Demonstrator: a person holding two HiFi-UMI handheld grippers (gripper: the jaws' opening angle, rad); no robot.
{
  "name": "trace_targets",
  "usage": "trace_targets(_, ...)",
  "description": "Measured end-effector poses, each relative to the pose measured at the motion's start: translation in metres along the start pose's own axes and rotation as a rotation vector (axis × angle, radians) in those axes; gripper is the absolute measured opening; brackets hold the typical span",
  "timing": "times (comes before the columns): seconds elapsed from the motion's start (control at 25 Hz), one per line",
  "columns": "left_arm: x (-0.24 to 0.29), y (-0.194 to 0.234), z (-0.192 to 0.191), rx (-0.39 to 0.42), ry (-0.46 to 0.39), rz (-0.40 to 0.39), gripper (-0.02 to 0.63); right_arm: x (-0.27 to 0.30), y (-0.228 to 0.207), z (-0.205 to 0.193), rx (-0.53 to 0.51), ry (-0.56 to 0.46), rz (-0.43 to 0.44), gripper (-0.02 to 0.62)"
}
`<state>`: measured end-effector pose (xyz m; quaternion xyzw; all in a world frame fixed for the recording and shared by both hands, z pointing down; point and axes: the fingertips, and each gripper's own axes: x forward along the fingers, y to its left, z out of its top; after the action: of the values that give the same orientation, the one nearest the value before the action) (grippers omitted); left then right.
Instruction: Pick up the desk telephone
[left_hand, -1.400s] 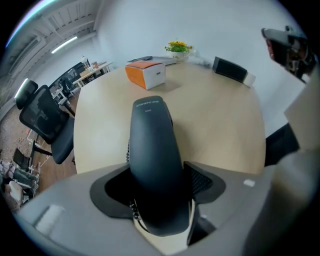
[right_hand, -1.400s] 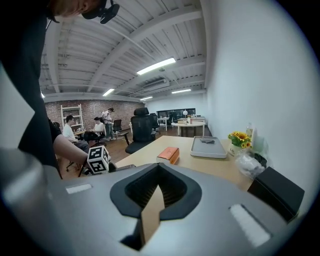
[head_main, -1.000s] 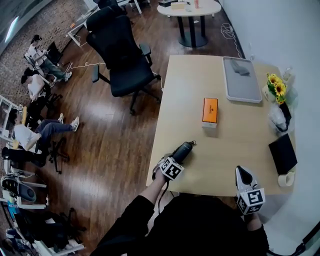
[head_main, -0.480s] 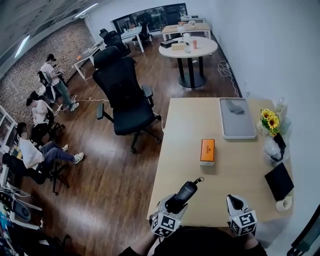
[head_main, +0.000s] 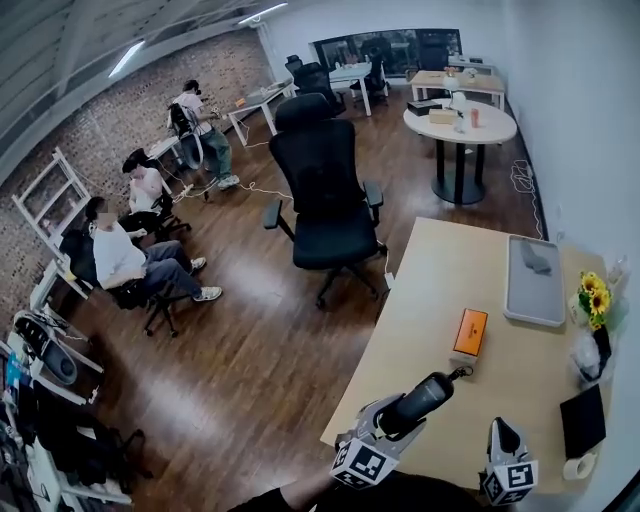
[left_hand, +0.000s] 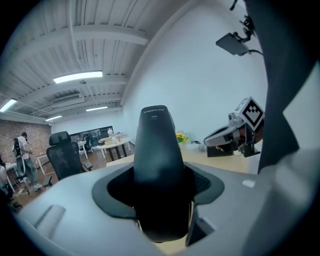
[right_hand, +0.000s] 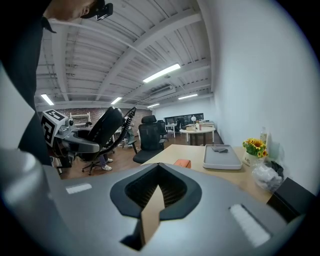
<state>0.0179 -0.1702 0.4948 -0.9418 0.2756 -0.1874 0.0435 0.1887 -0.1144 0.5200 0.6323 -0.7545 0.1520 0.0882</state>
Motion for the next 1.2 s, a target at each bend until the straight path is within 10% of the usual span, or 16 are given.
trace_targets(1.2, -0.003, 0.006, -0.012, -0.041, 0.026, 0.022, 0.264, 0.0, 0.003, 0.005, -0.002, -0.005, 0.011, 0.0)
